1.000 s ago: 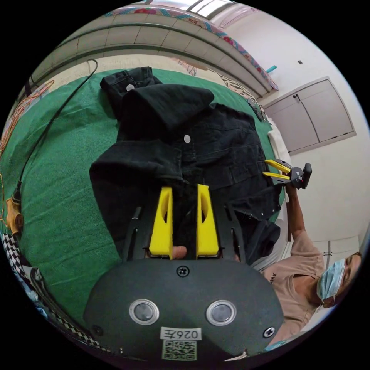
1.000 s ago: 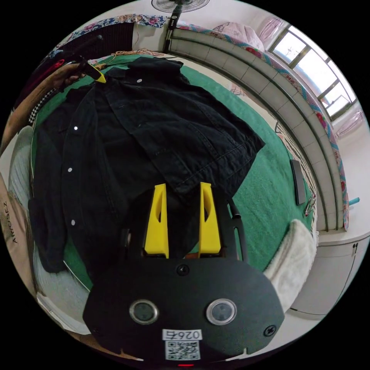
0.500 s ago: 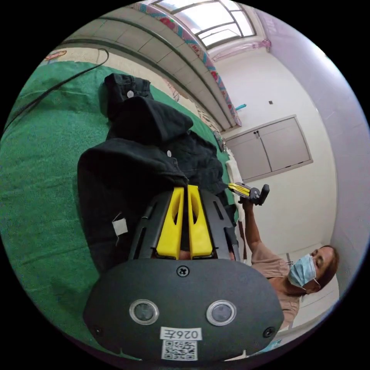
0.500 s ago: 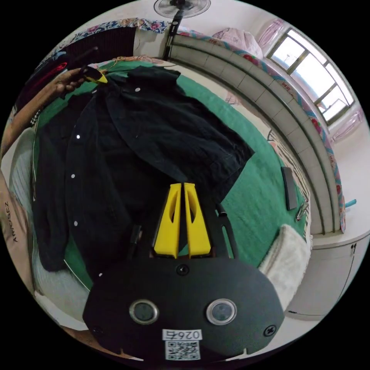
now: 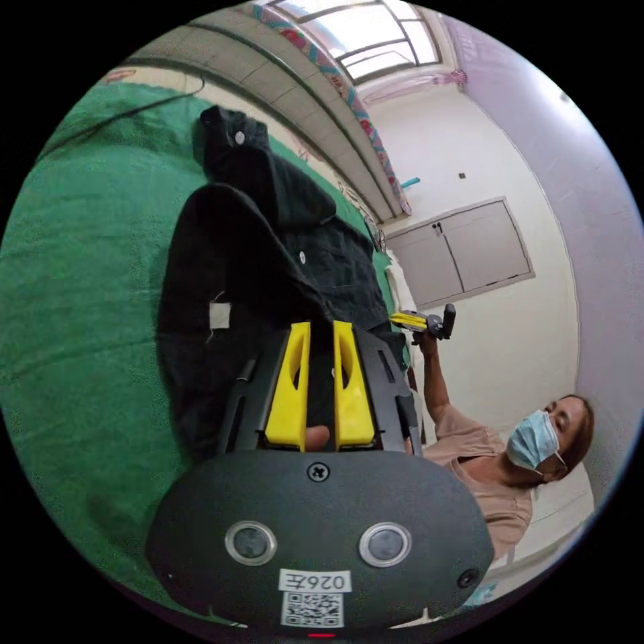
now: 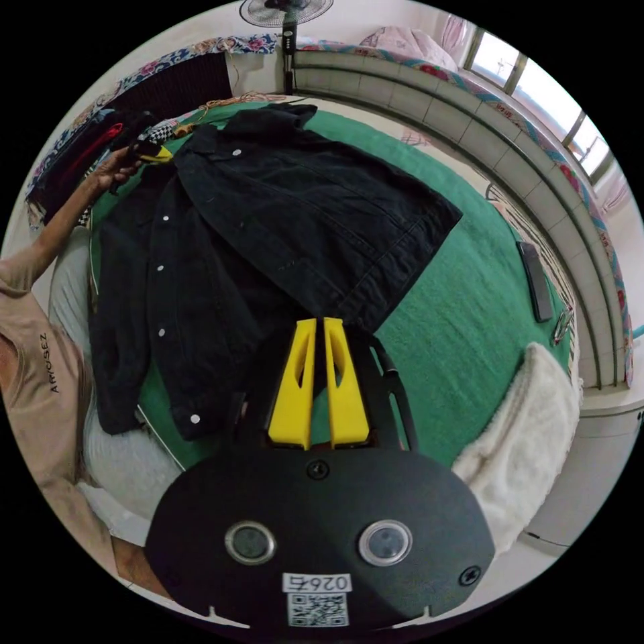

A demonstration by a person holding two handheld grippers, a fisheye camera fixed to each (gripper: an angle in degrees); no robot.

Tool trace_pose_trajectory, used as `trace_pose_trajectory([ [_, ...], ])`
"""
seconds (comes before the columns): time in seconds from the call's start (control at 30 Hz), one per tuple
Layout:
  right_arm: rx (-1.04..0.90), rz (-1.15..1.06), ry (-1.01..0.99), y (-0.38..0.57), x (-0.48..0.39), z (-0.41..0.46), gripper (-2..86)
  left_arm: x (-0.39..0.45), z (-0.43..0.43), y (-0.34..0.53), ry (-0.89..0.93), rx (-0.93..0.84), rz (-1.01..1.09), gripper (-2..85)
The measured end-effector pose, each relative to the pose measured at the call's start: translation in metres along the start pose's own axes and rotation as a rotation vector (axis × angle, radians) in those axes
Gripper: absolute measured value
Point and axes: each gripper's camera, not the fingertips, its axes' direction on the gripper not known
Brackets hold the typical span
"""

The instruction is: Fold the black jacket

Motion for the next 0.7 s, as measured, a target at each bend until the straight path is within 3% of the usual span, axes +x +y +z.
trace_pose_trajectory([
  [0.13, 0.132, 0.021, -0.014, 0.004, 0.008, -0.028, 3.6, 0.05, -0.024, 0.002, -0.185, 0.119, 0.149, -0.2],
  [0.33, 0.258, 0.128, -0.021, -0.064, 0.038, -0.006, 0.6, 0.089, 0.113, -0.077, -0.3, -0.117, 0.365, -0.9],
  [0.43, 0.25, 0.174, -0.032, -0.101, 0.061, 0.019, 0.0, 0.081, 0.181, -0.114, -0.544, -0.179, 0.413, -1.0],
  [0.47, 0.194, 0.183, 0.037, -0.11, 0.072, 0.033, -0.5, 0.064, 0.201, -0.128, -0.723, -0.221, 0.394, -0.9],
  [0.5, 0.069, 0.208, 0.155, -0.113, 0.084, 0.054, -0.7, 0.052, 0.209, -0.135, -0.781, -0.261, 0.379, -0.9],
  [0.57, 0.153, 0.241, 0.05, -0.098, 0.103, 0.048, -0.9, 0.019, 0.192, -0.152, -0.562, -0.226, 0.208, -0.9],
  [0.7, 0.226, 0.415, -0.044, -0.041, 0.123, 0.011, -0.9, 0.022, 0.147, -0.115, -0.493, -0.066, 0.218, -0.8],
])
